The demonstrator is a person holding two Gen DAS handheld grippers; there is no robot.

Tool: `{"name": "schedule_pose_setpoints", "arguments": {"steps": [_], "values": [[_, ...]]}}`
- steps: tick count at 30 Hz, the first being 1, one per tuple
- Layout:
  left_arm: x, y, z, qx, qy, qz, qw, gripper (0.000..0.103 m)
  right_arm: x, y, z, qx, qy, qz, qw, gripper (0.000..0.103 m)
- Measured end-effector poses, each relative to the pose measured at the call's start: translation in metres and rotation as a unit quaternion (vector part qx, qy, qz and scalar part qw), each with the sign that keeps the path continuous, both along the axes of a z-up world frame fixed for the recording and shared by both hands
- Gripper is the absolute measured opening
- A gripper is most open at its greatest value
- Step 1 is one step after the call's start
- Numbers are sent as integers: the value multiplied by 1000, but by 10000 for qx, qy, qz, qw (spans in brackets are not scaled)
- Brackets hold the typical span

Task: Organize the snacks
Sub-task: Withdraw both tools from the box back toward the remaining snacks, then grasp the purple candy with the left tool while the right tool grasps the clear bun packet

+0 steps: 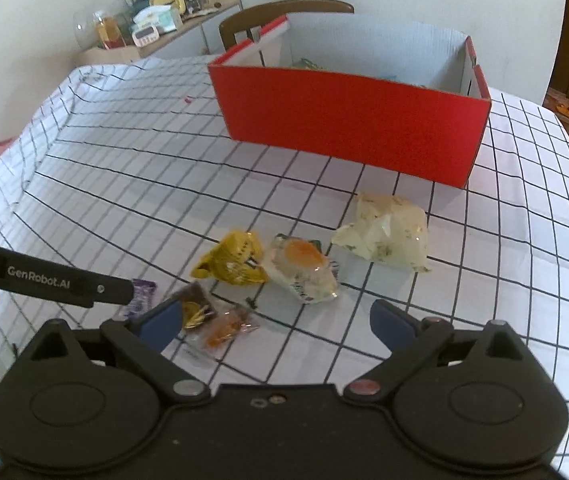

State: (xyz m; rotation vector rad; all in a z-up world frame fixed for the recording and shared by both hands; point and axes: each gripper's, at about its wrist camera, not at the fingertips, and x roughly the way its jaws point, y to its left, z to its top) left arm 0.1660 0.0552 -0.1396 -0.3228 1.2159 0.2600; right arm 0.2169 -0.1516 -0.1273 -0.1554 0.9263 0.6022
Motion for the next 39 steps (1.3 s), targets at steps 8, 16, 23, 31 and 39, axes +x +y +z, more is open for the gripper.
{"name": "schedule_pose_setpoints", "arguments": {"steps": [8, 16, 23, 31, 39], "values": [[8, -4, -19, 120, 183, 195, 9996, 85, 20, 10, -18, -297, 38, 172, 9994, 87], [13, -5, -26, 163, 223, 282, 9992, 70, 36, 21, -27, -441, 107, 278, 9986, 74], [11, -8, -23, 271, 166, 238, 9992, 53, 41, 29, -31, -506, 121, 336, 9981, 61], [10, -14, -21, 298, 57, 68, 9995, 23, 43, 28, -33, -519, 144, 260, 9982, 42], [8, -6, -20, 47, 1, 158, 9999, 18, 36, 19, -30, -343, 235, 70, 9991, 40]]}}
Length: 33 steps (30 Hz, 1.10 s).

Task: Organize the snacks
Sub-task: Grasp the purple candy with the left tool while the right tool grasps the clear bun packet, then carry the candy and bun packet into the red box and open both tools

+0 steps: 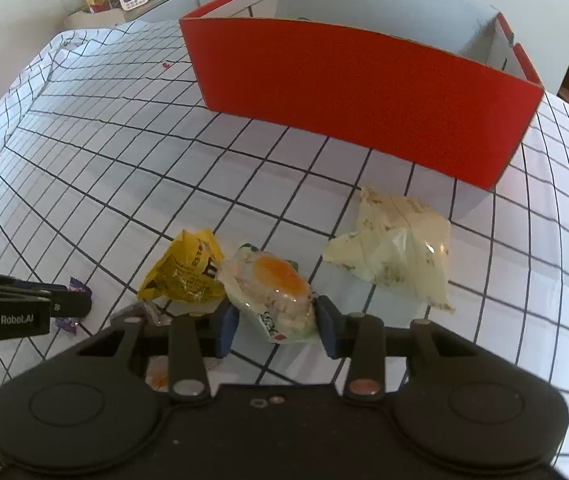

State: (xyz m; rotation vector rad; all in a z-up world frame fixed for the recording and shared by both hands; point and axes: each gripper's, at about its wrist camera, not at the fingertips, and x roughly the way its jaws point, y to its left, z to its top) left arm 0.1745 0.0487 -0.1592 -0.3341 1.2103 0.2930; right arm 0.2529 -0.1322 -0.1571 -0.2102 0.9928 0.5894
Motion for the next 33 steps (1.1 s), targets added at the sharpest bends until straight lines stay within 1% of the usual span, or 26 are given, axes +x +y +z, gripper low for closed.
{"name": "schedule_pose_setpoints", "arguments": {"steps": [5, 9, 14, 22, 33], "values": [[-4, 0, 6, -64, -78, 7, 9999, 18, -10, -9, 8, 183, 48, -156, 9997, 39], [-9, -1, 19, -103, -214, -9, 9997, 18, -18, -16, 18, 285, 3, -223, 9993, 39], [-14, -2, 44, -90, -451, -53, 9989, 18, -26, -23, 37, 441, -100, -287, 9986, 39], [-18, -3, 85, -19, -820, -160, 9965, 18, -38, -31, 76, 693, -378, -323, 9964, 39], [-2, -11, 136, 132, -1330, -353, 9904, 19, -34, -38, 123, 920, -768, -341, 9922, 40]]}}
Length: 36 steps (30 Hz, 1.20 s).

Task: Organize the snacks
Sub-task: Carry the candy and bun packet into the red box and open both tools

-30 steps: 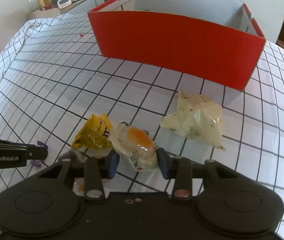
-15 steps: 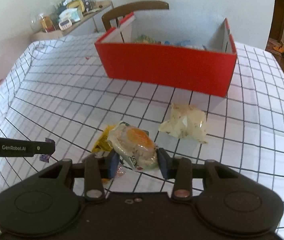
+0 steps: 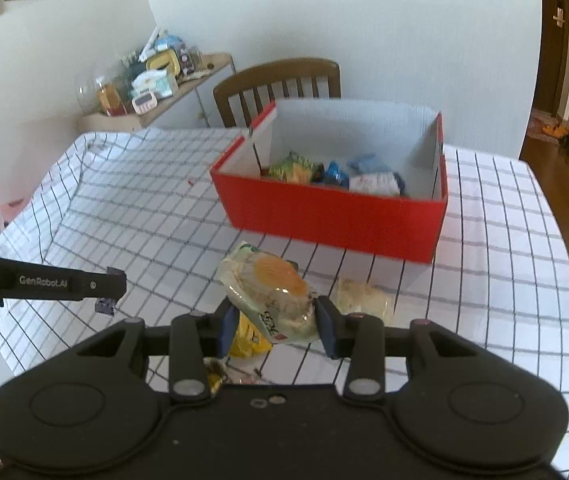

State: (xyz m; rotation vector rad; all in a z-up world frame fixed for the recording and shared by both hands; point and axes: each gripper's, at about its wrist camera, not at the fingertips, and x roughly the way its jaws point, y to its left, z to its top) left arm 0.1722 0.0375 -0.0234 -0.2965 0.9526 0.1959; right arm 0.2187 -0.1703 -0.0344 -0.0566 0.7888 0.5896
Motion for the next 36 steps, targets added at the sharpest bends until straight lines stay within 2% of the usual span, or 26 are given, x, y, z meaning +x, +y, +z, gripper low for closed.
{"name": "schedule_pose_setpoints", "arguments": {"steps": [10, 18, 29, 36], "values": [[37, -13, 44, 438, -421, -190, 9980, 18, 26, 1, 31, 114, -293, -131, 9994, 40], [78, -25, 65, 813, -580, -324, 9945, 19, 60, 6, 43, 112, -416, -329, 9985, 40], [139, -36, 58, 1136, -502, -504, 9910, 19, 110, 9, 48, -14, -519, -519, 9973, 40], [177, -35, 41, 1074, -377, -670, 9912, 19, 147, 10, 33, -209, -400, -553, 9975, 40]]}}
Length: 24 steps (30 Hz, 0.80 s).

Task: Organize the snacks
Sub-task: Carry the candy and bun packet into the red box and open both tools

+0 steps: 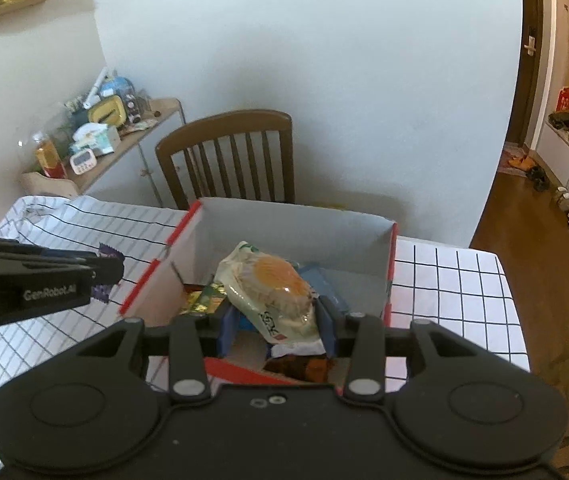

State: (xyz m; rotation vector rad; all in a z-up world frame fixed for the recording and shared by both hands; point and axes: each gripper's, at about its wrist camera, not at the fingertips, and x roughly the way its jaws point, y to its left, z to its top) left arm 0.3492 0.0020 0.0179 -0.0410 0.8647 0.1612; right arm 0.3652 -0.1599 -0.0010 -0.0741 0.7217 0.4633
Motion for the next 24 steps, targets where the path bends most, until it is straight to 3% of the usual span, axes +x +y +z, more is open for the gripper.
{"name": "schedule_pose_setpoints", "arguments": {"steps": [24], "values": [[90, 6, -93, -4, 1004, -129, 9949, 19, 81, 16, -77, -576, 764, -91, 9954, 40]]}}
